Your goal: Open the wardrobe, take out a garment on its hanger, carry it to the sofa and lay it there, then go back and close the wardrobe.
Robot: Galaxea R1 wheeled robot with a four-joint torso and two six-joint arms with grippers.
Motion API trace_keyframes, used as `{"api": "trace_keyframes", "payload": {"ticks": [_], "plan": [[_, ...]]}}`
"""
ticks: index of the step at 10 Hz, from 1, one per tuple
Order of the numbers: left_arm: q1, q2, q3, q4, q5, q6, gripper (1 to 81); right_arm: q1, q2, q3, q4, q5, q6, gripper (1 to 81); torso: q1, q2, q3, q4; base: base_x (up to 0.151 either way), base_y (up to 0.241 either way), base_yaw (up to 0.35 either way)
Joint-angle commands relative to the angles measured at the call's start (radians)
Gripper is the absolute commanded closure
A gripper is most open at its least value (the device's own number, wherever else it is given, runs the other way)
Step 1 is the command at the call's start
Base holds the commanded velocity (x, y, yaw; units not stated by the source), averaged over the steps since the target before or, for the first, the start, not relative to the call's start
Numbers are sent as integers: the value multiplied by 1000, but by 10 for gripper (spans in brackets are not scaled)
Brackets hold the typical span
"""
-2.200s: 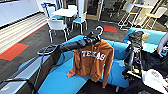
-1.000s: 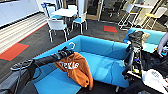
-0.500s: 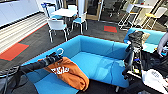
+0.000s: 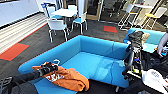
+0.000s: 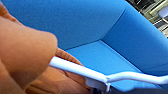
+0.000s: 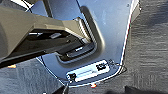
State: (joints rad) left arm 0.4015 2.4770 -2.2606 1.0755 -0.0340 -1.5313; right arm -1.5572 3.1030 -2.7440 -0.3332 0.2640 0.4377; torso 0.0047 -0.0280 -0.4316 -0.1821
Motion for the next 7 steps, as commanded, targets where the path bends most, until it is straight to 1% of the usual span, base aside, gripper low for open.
{"api": "trace_keyframes", "payload": {"ticks": [1,4,5,6,7], "plan": [[9,-65,1,138,29,40,811,-19,1,1,-4,-55,-2,10,0,0,0,0,0,0,0],[76,-78,-2,178,23,37,811,-21,1,1,-4,-55,-2,10,0,0,0,0,0,0,0],[101,-78,0,181,3,42,10,-22,1,1,-4,-55,-2,10,0,0,0,0,0,0,0],[121,-78,0,204,-17,48,10,-22,1,1,-4,-55,-2,10,0,0,0,0,0,0,0],[142,-78,0,237,-20,51,10,-22,1,1,-4,-55,-2,10,0,0,0,0,0,0,0]]}}
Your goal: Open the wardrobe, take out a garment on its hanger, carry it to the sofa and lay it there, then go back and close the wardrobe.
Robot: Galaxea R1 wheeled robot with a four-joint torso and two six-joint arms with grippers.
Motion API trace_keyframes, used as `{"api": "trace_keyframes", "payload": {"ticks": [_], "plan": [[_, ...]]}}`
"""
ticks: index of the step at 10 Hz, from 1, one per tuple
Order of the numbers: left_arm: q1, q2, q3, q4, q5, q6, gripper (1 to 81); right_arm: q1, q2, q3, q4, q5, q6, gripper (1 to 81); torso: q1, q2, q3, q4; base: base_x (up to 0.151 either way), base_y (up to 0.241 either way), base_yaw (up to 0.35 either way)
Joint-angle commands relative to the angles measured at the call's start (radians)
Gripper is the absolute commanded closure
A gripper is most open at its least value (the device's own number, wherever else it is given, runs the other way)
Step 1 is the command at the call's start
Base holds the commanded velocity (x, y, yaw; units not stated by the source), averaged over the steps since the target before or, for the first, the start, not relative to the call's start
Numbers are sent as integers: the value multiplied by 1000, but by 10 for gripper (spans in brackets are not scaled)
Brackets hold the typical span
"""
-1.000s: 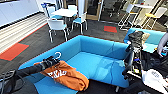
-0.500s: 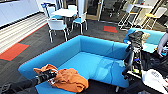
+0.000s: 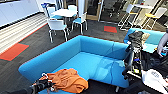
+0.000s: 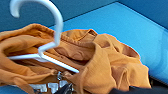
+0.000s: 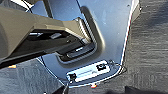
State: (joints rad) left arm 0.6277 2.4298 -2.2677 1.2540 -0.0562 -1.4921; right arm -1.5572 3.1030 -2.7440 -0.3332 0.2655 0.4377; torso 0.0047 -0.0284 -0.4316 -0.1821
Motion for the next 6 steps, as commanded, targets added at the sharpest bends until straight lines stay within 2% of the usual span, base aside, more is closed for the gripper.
{"api": "trace_keyframes", "payload": {"ticks": [1,4,6], "plan": [[-53,-30,2,96,4,13,10,-24,1,1,-4,-57,-2,10,0,0,0,0,0,0,0],[144,-31,-35,181,-11,12,10,-18,2,0,-1,-57,0,10,0,0,0,0,0,0,0],[310,20,-104,295,-103,16,10,-7,4,1,-1,-60,0,10,0,0,0,0,0,0,0]]}}
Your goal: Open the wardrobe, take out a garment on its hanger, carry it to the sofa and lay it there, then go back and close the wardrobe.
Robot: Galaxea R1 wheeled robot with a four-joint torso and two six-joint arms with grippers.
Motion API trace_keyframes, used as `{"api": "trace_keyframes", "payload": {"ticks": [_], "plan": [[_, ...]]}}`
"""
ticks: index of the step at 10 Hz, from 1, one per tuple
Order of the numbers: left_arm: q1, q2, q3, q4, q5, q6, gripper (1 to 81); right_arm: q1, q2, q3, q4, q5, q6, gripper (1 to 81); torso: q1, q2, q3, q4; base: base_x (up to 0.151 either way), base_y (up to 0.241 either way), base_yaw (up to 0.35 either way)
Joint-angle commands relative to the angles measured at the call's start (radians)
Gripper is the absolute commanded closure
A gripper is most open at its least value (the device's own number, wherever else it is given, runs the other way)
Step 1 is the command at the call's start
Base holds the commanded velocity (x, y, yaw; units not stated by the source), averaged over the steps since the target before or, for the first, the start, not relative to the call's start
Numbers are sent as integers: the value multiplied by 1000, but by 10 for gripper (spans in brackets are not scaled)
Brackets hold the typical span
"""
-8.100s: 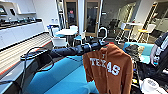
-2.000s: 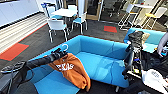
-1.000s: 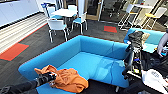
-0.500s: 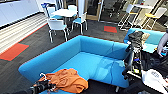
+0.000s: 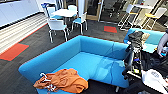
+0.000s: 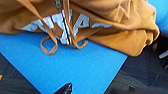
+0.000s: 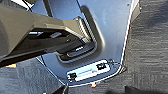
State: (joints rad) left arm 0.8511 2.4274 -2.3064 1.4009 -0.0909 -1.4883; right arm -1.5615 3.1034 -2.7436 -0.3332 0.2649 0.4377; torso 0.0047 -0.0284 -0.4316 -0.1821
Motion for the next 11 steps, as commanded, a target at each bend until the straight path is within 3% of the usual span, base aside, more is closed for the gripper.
{"api": "trace_keyframes", "payload": {"ticks": [1,2,3,5,7,11], "plan": [[162,61,-118,190,-120,13,10,1,2,0,-1,-61,0,10,0,0,0,0,0,0,0],[239,111,-200,223,-191,13,10,5,2,0,-1,-64,-2,10,0,0,0,0,0,0,0],[306,162,-274,242,-256,13,10,7,0,0,-6,-65,-2,10,0,0,49,0,0,0,0],[403,256,-423,250,-349,14,10,10,2,0,-9,-67,-2,10,-1,0,88,0,0,0,0],[447,326,-501,285,-362,14,10,10,-1,-2,-10,-68,-4,10,-1,-1,147,0,0,0,0],[504,400,-510,287,-345,14,10,13,-1,-8,-10,-70,-4,10,-4,-3,269,0,0,0,0]]}}
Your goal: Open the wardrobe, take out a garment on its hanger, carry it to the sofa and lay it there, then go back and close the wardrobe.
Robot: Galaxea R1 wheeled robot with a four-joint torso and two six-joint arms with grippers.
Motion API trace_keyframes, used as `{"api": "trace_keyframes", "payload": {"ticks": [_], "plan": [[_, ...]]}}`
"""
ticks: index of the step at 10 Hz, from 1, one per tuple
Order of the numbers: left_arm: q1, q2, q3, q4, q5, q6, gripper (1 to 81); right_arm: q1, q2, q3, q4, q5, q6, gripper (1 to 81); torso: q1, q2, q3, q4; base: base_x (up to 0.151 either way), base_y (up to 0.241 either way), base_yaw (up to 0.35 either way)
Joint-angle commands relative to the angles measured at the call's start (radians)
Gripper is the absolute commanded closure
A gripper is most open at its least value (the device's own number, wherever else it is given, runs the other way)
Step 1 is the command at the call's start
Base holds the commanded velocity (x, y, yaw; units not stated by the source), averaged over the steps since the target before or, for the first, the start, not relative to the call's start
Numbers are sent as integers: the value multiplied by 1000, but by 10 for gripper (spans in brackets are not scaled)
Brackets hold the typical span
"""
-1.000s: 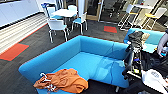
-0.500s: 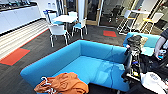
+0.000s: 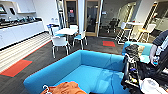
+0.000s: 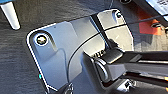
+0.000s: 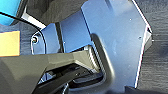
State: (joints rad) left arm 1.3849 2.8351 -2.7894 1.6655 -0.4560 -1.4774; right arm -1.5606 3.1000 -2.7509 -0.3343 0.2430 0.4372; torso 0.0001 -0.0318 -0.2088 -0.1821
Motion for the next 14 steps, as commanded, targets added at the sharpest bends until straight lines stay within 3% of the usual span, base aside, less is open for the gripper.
{"api": "trace_keyframes", "payload": {"ticks": [1,3,4,5,6,7,8,9,10,11,12,14], "plan": [[-22,5,-29,22,20,3,10,12,2,-1,-9,-48,-3,10,0,0,-3,0,0,0,0],[-10,32,-29,14,72,2,10,10,2,-2,-9,-50,-3,10,0,-1,29,0,0,0,0],[-5,47,-29,13,108,0,10,10,2,-1,-9,-50,-3,10,0,-1,37,43,0,0,0],[-3,66,-29,14,146,0,10,10,2,-1,-9,-50,-5,10,0,-1,35,98,0,0,0],[-3,77,-29,17,163,0,10,12,5,1,-9,-50,-5,10,0,-1,34,103,0,0,0],[-3,83,-29,19,163,2,10,12,5,2,-11,-50,-5,10,0,-1,33,120,0,0,0],[-3,86,-29,19,163,2,10,12,7,-1,-9,-50,-5,10,0,-1,34,155,0,0,0],[-3,89,-29,19,165,2,10,10,5,-1,-5,-50,-5,10,0,-1,34,92,0,0,0],[-3,93,-29,19,165,2,10,6,5,-1,-6,-51,-5,10,0,-1,34,124,0,0,0],[-2,98,-29,19,165,0,10,1,5,-1,-3,-54,-5,10,0,-1,34,141,0,0,0],[-2,100,-29,19,165,0,10,-11,7,-2,-3,-56,-5,10,0,-1,34,150,0,0,0],[-2,103,-29,19,165,0,10,-20,5,-1,-9,-54,-5,10,0,-1,34,149,0,0,0]]}}
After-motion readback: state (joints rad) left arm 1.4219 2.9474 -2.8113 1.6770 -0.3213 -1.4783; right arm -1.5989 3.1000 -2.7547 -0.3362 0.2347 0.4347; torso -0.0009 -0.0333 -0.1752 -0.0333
